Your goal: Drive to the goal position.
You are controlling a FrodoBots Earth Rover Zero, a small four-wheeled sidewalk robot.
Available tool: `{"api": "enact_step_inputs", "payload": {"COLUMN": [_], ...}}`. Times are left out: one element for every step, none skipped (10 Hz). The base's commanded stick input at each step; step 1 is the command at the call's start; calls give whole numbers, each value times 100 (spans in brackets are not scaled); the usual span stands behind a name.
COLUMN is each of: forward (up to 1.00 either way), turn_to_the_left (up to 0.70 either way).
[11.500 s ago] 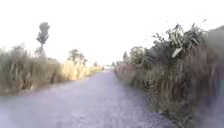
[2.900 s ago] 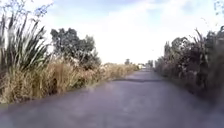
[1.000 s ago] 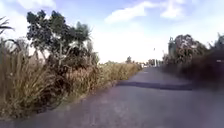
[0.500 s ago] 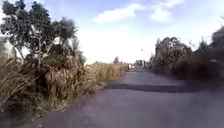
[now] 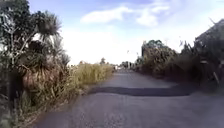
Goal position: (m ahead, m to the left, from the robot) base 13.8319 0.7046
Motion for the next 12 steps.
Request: {"api": "enact_step_inputs", "payload": {"forward": [100, 100, 100, 100, 100, 100, 100, 100, 100, 100, 100, 100], "turn_to_the_left": [0, 0, 0, 0, 0, 0, 0, 0, 0, 0, 0, 0]}}
